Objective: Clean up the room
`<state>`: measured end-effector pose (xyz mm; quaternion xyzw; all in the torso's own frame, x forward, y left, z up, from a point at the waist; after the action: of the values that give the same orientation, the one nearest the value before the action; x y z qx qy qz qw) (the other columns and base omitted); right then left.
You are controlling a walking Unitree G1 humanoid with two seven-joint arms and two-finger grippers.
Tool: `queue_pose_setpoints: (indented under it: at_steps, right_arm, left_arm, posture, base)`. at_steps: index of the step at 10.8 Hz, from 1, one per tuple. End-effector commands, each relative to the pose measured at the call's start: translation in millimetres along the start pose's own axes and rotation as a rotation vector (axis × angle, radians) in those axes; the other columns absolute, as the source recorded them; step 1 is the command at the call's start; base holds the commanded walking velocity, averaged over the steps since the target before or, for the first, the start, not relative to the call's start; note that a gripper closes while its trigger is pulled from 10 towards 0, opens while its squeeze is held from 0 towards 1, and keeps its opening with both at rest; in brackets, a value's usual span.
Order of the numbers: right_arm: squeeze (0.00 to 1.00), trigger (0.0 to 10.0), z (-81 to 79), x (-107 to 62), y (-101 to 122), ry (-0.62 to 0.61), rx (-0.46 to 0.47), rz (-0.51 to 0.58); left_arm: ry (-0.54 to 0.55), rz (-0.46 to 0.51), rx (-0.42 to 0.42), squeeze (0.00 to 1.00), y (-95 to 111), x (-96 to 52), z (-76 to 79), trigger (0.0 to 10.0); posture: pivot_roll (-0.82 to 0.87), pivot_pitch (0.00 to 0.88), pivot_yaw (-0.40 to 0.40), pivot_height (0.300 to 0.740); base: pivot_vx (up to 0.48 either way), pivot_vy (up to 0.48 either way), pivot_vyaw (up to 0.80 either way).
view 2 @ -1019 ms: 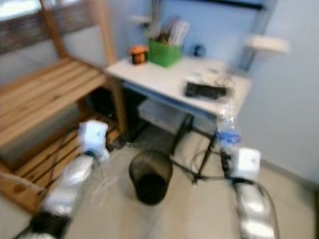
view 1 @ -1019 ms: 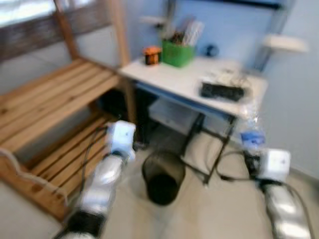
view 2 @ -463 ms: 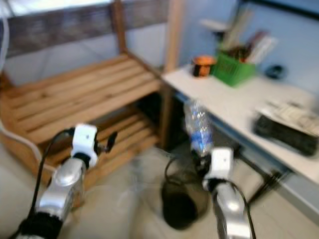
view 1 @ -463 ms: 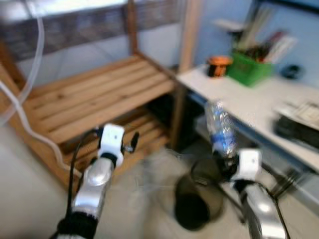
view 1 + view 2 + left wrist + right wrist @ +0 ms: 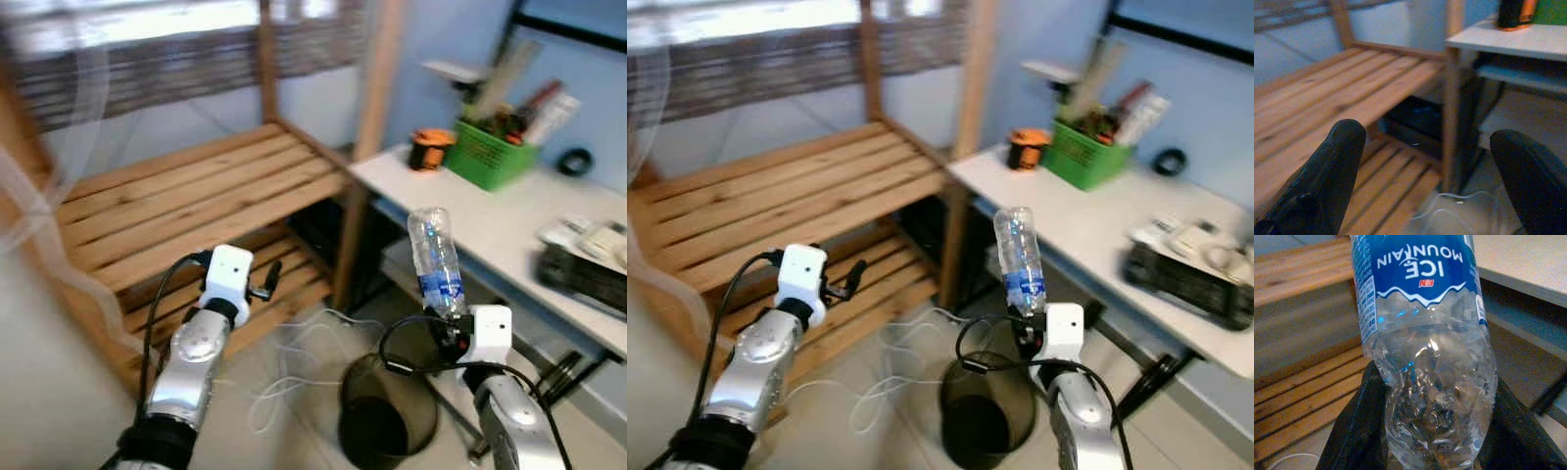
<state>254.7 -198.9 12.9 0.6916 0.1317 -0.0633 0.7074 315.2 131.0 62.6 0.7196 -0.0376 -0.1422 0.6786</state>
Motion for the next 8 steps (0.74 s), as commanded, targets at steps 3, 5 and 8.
queue_pose_setpoints:
  at_steps: [3, 5, 8]
  right_arm:
    - [0.05, 10.0, 1.4, 0.6, -2, 0.004, -0.031, -0.011]
    - [0.04, 10.0, -9.5, 7.3, -29, 0.05, 0.003, -0.118]
    - [0.03, 10.0, -30.9, 24.4, -39, 0.072, -0.002, -0.186]
  left_arm:
    - [-0.021, -0.012, 0.006, 0.0, 2, 4.0, 5.0, 10.0]
    - [-0.134, -0.069, 0.015, 0.0, -4, 8.3, 24.4, 10.0]
    - [-0.339, -0.107, 0.1, 0.0, -3, -0.9, 50.6, 10.0]
  posture:
    - [-0.07, 0.0, 0.014, 0.74]
    - [0.01, 0.0, 0.01, 0.74]
    - [0.12, 0.039, 0.019, 0.74]
  base:
    - [0.123, -0.101, 0.0]
    - [0.0, 0.0, 0.0]
    - [0.0, 0.0, 0.0]
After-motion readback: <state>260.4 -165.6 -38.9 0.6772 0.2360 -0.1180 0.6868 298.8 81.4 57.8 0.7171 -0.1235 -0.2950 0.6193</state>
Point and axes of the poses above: a point about 5 cm out from each wrist's last joint towards the gripper, its own x axis pointing out of the wrist towards the gripper, its own y axis along the axis of the wrist's last joint, z = x × y, the point moved 2 cm from there along x, pointing out of the wrist towards the gripper, and after that the axes turned 4 degrees about -x, right-handed, at the moved point
